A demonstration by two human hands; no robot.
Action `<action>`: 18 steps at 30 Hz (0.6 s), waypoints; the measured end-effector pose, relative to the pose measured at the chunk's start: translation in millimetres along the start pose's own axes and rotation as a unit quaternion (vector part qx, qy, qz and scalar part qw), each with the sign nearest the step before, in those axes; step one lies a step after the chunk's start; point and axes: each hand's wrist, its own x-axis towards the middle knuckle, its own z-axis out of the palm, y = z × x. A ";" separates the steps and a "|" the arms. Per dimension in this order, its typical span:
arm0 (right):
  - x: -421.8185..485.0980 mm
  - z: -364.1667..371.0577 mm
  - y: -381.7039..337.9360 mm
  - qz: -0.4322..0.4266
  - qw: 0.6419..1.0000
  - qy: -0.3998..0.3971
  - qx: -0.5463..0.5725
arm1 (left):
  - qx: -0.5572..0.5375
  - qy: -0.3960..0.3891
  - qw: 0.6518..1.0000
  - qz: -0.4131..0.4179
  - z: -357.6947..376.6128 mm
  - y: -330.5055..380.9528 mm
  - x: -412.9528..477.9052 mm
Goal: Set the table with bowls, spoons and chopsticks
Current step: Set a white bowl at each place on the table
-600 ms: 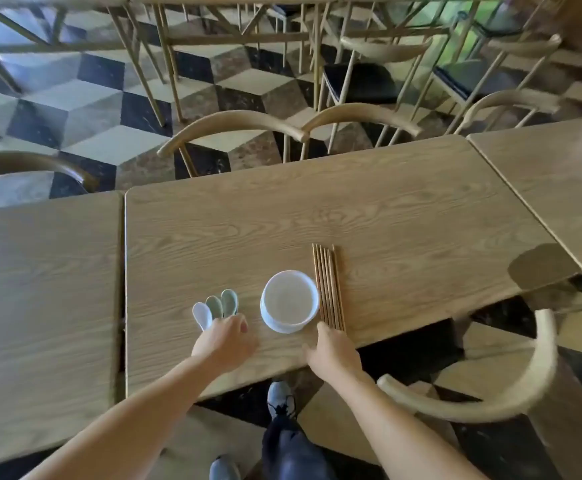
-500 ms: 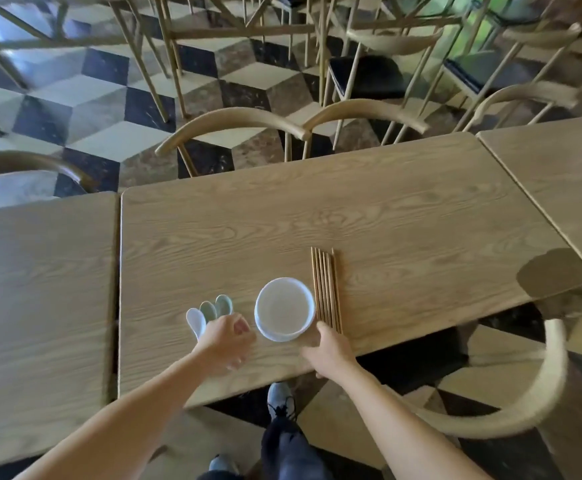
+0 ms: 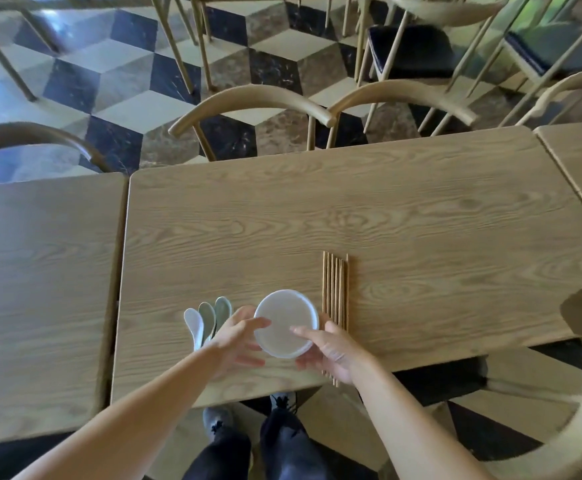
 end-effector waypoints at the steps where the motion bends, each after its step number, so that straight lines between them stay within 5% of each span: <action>1: 1.4 1.2 -1.7 0.006 1.000 0.009 -0.004 | -0.003 -0.001 1.000 -0.003 2.1 0.3 0.9; 9: 16.7 9.7 -9.9 0.061 0.992 0.061 -0.087 | -0.028 -0.007 1.000 -0.004 14.3 -5.2 9.5; 18: 25.2 15.7 -0.3 0.033 0.995 0.091 -0.015 | -0.097 0.001 0.995 0.012 26.9 -14.8 16.1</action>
